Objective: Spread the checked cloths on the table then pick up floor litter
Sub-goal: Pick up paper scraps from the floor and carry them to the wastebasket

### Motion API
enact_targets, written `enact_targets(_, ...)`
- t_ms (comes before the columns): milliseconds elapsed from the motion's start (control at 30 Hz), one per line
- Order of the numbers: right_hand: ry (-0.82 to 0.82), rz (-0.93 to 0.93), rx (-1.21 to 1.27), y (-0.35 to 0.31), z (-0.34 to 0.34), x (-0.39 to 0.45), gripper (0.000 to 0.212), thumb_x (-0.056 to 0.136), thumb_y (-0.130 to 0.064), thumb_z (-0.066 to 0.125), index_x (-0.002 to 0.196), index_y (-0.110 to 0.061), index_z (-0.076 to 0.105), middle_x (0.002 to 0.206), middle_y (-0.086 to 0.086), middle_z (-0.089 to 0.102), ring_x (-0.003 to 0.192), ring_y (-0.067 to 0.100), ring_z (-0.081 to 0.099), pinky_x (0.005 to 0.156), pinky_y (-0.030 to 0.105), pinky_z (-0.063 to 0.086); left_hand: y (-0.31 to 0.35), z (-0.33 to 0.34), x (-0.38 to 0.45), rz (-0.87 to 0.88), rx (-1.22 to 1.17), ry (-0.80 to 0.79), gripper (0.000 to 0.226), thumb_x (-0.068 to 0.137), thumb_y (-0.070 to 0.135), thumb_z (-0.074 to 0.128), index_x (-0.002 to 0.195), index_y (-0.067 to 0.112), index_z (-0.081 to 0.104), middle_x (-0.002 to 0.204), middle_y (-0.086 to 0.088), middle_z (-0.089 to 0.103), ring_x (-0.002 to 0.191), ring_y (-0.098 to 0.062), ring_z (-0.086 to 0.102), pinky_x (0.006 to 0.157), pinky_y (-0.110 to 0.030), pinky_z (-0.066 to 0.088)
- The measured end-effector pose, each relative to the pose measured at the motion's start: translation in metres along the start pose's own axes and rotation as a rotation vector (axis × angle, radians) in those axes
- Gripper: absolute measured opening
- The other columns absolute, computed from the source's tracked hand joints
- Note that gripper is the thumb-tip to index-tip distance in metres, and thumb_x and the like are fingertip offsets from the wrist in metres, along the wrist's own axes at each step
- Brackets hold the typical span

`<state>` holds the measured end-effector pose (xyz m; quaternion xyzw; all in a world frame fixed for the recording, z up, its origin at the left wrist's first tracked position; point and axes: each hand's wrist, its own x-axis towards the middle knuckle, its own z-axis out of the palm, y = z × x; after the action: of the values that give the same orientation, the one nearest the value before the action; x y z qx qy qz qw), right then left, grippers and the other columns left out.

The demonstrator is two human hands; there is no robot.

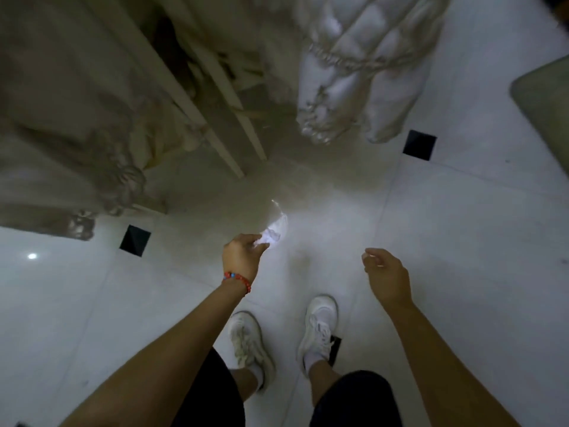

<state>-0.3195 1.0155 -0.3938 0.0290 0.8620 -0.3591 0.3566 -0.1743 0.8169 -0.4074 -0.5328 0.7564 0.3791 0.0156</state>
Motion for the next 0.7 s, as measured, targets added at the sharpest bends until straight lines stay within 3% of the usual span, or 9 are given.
enact_targets(133, 0.065, 0.070, 0.098, -0.014, -0.067, -0.057, 0.024, 0.091, -0.016, 0.054, 0.109, -0.005, 0.064, 0.105, 0.021, 0.067, 0.100, 0.032, 0.062, 0.084, 0.027, 0.042, 0.063, -0.042, -0.052, 0.050, 0.040, -0.059, 0.028, 0.077, 0.015, 0.072, 0.100, -0.001, 0.070, 0.099, -0.022, 0.070, 0.091, -0.033, 0.064, 0.074, -0.021, 0.039)
enact_targets(300, 0.157, 0.194, 0.272, -0.021, -0.137, -0.114, 0.024, 0.091, -0.015, 0.054, 0.111, -0.005, 0.063, 0.109, 0.019, 0.066, 0.102, 0.035, 0.061, 0.095, 0.046, 0.047, 0.143, -0.080, -0.101, 0.150, 0.103, -0.195, 0.028, 0.079, 0.019, 0.069, 0.102, 0.002, 0.070, 0.102, -0.019, 0.070, 0.093, -0.031, 0.063, 0.073, -0.021, 0.038)
enact_targets(400, 0.191, 0.271, 0.413, -0.024, -0.168, -0.136, 0.024, 0.092, -0.013, 0.053, 0.112, -0.004, 0.061, 0.103, 0.019, 0.065, 0.100, 0.036, 0.061, 0.096, 0.050, 0.047, 0.191, -0.095, -0.116, 0.194, 0.116, -0.215, 0.028, 0.081, 0.020, 0.067, 0.104, 0.003, 0.070, 0.102, -0.019, 0.071, 0.094, -0.030, 0.064, 0.070, -0.020, 0.035)
enact_targets(600, 0.205, 0.338, 0.629, -0.039, -0.216, -0.157, 0.024, 0.092, -0.009, 0.051, 0.114, -0.003, 0.059, 0.103, 0.015, 0.061, 0.090, 0.028, 0.060, 0.086, 0.038, 0.048, 0.273, -0.112, -0.131, 0.296, 0.128, -0.183, 0.026, 0.082, 0.021, 0.067, 0.091, -0.003, 0.070, 0.081, -0.025, 0.070, 0.081, -0.033, 0.064, 0.059, -0.023, 0.028)
enact_targets(700, 0.223, 0.351, 0.672, -0.049, -0.239, -0.152, 0.026, 0.092, -0.010, 0.051, 0.115, -0.001, 0.058, 0.102, 0.015, 0.061, 0.085, 0.026, 0.061, 0.080, 0.035, 0.049, 0.302, -0.114, -0.130, 0.296, 0.137, -0.228, 0.025, 0.083, 0.022, 0.066, 0.080, -0.003, 0.069, 0.064, -0.016, 0.062, 0.067, -0.028, 0.057, 0.058, -0.024, 0.029)
